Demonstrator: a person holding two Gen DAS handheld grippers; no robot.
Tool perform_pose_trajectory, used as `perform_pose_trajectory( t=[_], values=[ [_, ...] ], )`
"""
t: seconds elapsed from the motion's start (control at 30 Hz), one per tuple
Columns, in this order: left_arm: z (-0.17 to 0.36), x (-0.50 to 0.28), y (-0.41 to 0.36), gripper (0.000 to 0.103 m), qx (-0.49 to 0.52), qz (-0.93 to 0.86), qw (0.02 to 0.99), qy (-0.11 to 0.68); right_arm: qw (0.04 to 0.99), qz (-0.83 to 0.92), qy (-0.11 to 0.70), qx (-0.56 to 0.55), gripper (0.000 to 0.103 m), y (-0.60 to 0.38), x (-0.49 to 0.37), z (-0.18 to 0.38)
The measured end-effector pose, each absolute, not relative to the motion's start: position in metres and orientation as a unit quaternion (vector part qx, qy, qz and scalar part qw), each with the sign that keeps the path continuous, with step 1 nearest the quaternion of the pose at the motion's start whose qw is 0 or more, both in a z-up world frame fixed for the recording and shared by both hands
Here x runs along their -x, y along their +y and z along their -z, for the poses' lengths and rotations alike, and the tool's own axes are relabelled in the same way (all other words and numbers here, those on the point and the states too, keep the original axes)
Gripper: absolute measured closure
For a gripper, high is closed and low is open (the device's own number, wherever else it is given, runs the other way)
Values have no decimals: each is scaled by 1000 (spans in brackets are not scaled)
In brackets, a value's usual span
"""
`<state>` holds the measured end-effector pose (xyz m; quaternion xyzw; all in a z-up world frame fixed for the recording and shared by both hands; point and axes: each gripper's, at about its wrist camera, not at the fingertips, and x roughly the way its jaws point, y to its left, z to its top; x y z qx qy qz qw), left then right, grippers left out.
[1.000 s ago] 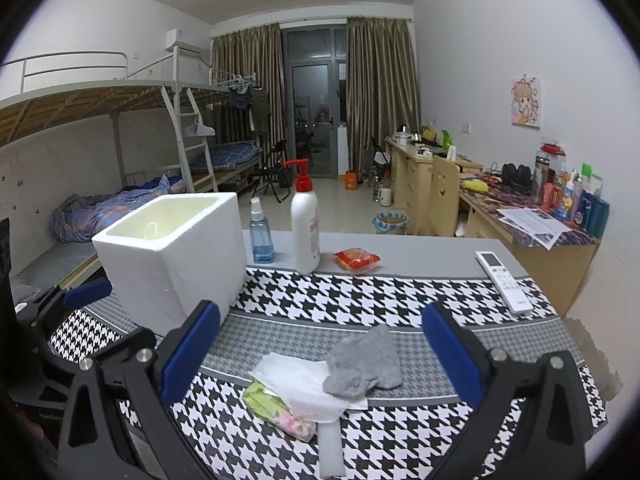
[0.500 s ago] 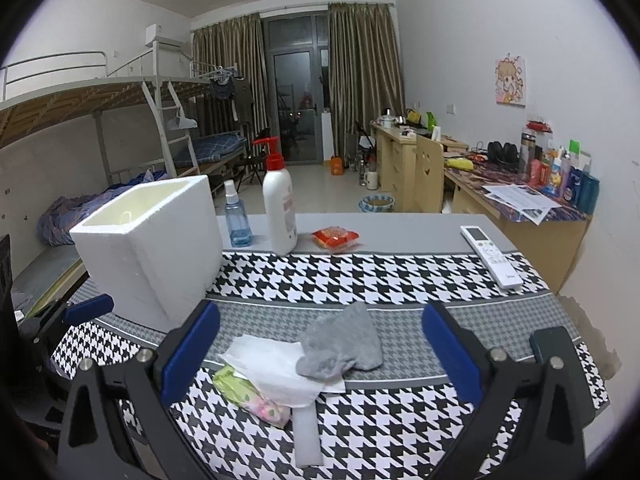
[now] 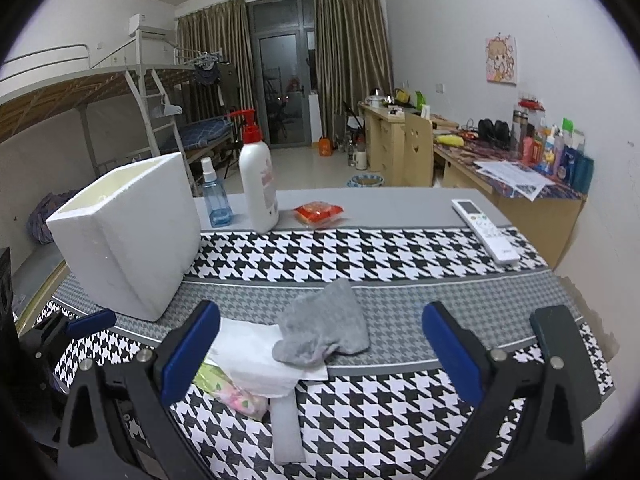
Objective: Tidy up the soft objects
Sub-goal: 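Grasp the green packet with white tissue using the left gripper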
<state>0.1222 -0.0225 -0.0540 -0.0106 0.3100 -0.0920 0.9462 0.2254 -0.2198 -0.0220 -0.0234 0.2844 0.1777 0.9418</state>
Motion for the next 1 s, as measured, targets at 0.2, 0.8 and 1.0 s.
perform_pose_trajectory(
  t=[0.2, 0.8, 1.0],
  values=[
    [59, -129, -27, 1, 14, 105, 941, 321, 938, -175, 297, 18, 1, -225, -233, 28],
    [81, -151, -29, 26, 36, 135, 916, 375, 925, -174, 339, 7, 1, -229, -262, 50],
    [84, -158, -32, 40, 39, 151, 909, 387, 917, -169, 362, 10, 1, -226, -275, 60]
  ],
)
